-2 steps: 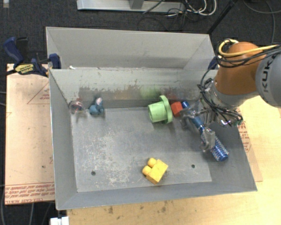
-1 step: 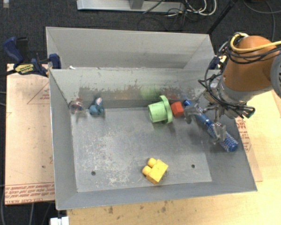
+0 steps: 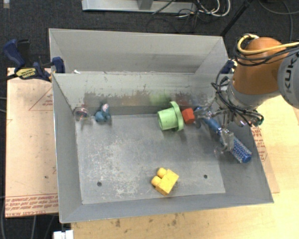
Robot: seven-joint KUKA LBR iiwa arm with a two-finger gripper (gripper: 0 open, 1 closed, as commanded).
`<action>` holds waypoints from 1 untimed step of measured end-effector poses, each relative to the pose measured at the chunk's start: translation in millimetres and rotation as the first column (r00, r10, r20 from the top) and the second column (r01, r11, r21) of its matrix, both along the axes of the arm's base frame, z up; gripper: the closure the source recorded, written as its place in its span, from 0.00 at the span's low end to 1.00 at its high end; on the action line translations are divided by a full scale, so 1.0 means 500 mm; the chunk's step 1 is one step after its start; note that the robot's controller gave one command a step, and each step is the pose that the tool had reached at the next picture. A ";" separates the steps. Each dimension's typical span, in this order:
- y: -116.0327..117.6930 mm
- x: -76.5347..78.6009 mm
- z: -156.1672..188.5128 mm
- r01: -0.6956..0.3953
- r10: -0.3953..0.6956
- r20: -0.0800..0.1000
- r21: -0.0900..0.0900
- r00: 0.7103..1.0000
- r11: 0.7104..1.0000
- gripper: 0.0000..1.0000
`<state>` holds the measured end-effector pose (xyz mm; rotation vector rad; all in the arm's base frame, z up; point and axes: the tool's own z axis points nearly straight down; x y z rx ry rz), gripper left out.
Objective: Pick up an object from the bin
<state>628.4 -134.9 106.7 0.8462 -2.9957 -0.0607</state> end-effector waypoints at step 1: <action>0.196 0.050 0.053 0.142 -0.141 0.043 -0.024 0.989 0.990 0.00</action>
Offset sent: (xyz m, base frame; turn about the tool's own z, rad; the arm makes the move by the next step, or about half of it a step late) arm 0.0231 0.0915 0.0253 0.1482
